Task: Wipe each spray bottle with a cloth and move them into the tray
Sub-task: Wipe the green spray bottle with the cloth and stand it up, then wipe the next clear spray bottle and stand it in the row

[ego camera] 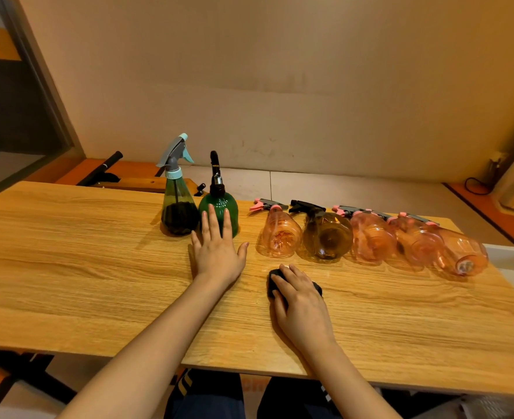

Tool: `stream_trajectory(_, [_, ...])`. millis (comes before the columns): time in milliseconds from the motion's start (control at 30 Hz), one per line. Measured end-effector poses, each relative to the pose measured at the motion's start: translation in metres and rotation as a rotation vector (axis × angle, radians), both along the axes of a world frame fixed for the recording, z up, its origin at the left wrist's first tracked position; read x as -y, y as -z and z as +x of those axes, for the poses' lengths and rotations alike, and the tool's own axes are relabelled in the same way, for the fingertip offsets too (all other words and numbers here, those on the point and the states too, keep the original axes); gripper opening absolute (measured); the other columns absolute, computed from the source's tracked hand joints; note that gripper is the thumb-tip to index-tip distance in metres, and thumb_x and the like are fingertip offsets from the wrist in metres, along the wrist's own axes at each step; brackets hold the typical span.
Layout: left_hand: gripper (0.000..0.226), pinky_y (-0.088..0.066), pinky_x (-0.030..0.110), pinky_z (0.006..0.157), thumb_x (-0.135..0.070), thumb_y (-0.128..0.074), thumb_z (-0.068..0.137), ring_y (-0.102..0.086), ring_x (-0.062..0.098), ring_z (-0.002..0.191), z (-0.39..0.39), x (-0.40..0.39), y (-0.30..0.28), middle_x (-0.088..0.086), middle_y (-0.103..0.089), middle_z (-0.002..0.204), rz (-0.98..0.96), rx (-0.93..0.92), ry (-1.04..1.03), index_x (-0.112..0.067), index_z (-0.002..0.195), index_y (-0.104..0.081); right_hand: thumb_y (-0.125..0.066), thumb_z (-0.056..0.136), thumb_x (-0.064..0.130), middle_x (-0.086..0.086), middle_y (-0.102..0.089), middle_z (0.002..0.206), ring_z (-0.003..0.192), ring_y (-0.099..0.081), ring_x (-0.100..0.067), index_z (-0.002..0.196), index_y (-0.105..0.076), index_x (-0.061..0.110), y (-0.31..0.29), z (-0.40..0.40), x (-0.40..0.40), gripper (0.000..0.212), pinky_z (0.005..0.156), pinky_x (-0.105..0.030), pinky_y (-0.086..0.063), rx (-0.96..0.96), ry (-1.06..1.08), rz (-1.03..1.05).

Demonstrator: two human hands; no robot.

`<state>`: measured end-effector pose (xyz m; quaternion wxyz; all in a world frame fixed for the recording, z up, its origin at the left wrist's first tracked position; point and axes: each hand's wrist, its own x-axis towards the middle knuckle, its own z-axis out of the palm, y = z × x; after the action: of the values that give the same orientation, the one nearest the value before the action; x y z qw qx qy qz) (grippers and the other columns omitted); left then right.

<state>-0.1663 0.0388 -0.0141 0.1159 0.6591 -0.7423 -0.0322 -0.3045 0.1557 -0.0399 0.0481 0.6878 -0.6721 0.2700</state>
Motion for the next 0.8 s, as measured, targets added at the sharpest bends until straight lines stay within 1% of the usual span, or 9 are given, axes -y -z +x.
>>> stream_trajectory(233, [0.08, -0.007, 0.05, 0.119, -0.054, -0.032, 0.098, 0.021, 0.027, 0.146, 0.007, 0.021, -0.007, 0.011, 0.031, 0.155, 0.051, -0.002, 0.036, -0.019, 0.151, 0.018, -0.056, 0.079, 0.021, -0.01, -0.063, 0.121, 0.117, -0.055, -0.028, 0.109, -0.069, 0.011, 0.0, 0.0, 0.0, 0.033, 0.098, -0.038, -0.031, 0.031, 0.014, 0.029])
stream_trajectory(333, [0.076, -0.007, 0.049, 0.118, -0.052, -0.033, 0.099, 0.018, 0.028, 0.146, 0.003, 0.015, -0.015, 0.011, 0.026, 0.157, 0.025, -0.06, 0.016, -0.019, 0.153, 0.009, -0.067, 0.078, 0.015, -0.011, -0.064, 0.119, 0.115, -0.057, -0.029, 0.108, -0.069, 0.01, 0.0, -0.002, 0.0, 0.03, 0.097, -0.039, -0.034, 0.019, 0.02, 0.01])
stream_trajectory(400, [0.072, -0.01, 0.047, 0.118, -0.051, -0.035, 0.099, 0.01, 0.029, 0.148, -0.014, 0.003, -0.024, 0.012, 0.015, 0.16, -0.023, -0.198, 0.036, -0.019, 0.154, -0.001, -0.072, 0.076, 0.011, -0.011, -0.064, 0.117, 0.114, -0.057, -0.031, 0.107, -0.069, 0.009, 0.001, -0.003, 0.001, 0.031, 0.095, -0.042, -0.038, 0.031, 0.032, 0.004])
stream_trajectory(467, [0.071, -0.019, 0.045, 0.116, -0.053, -0.038, 0.097, -0.006, 0.03, 0.148, -0.038, -0.006, -0.034, 0.01, -0.002, 0.161, 0.015, -0.423, 0.074, -0.02, 0.154, -0.009, -0.069, 0.079, 0.009, -0.013, -0.062, 0.121, 0.117, -0.054, -0.032, 0.11, -0.068, 0.007, 0.001, -0.004, 0.003, 0.031, 0.098, -0.044, -0.038, 0.072, 0.055, 0.012])
stream_trajectory(533, [0.075, -0.031, 0.045, 0.113, -0.059, -0.04, 0.094, -0.026, 0.032, 0.142, -0.06, -0.007, -0.042, 0.012, -0.023, 0.157, 0.167, -0.667, 0.044, -0.02, 0.153, -0.013, -0.061, 0.088, 0.011, -0.011, -0.055, 0.131, 0.128, -0.044, -0.029, 0.119, -0.062, 0.008, -0.002, -0.008, 0.004, 0.032, 0.107, -0.04, -0.031, 0.146, 0.085, 0.046])
stream_trajectory(600, [0.081, -0.038, 0.046, 0.107, -0.064, -0.041, 0.091, -0.039, 0.035, 0.134, -0.075, -0.004, -0.048, 0.014, -0.036, 0.15, 0.333, -0.832, -0.065, -0.018, 0.152, -0.014, -0.053, 0.094, 0.015, -0.007, -0.046, 0.14, 0.136, -0.033, -0.024, 0.128, -0.055, 0.011, -0.005, -0.014, 0.004, 0.035, 0.112, -0.034, -0.021, 0.19, 0.105, 0.065])
stream_trajectory(667, [0.085, -0.04, 0.044, 0.101, -0.066, -0.043, 0.09, -0.043, 0.037, 0.13, -0.083, -0.002, -0.05, 0.016, -0.04, 0.146, 0.435, -0.873, -0.161, -0.014, 0.151, -0.015, -0.051, 0.095, 0.017, -0.004, -0.043, 0.143, 0.137, -0.03, -0.021, 0.131, -0.053, 0.013, -0.005, -0.019, 0.001, 0.036, 0.113, -0.031, -0.017, 0.191, 0.112, 0.062])
stream_trajectory(733, [0.088, -0.039, 0.042, 0.099, -0.067, -0.046, 0.087, -0.043, 0.038, 0.129, -0.087, 0.001, -0.05, 0.017, -0.041, 0.145, 0.492, -0.9, -0.23, -0.011, 0.149, -0.018, -0.057, 0.092, 0.015, -0.007, -0.047, 0.139, 0.135, -0.035, -0.024, 0.128, -0.056, 0.012, -0.005, -0.024, -0.002, 0.036, 0.112, -0.033, -0.02, 0.193, 0.118, 0.06])
stream_trajectory(800, [0.089, -0.041, 0.039, 0.093, -0.067, -0.051, 0.085, -0.046, 0.037, 0.126, -0.089, 0.005, -0.05, 0.016, -0.044, 0.142, 0.502, -0.904, -0.268, -0.009, 0.147, -0.024, -0.064, 0.087, 0.012, -0.01, -0.052, 0.134, 0.13, -0.042, -0.028, 0.123, -0.06, 0.01, -0.003, -0.027, -0.004, 0.036, 0.109, -0.036, -0.024, 0.187, 0.126, 0.052])
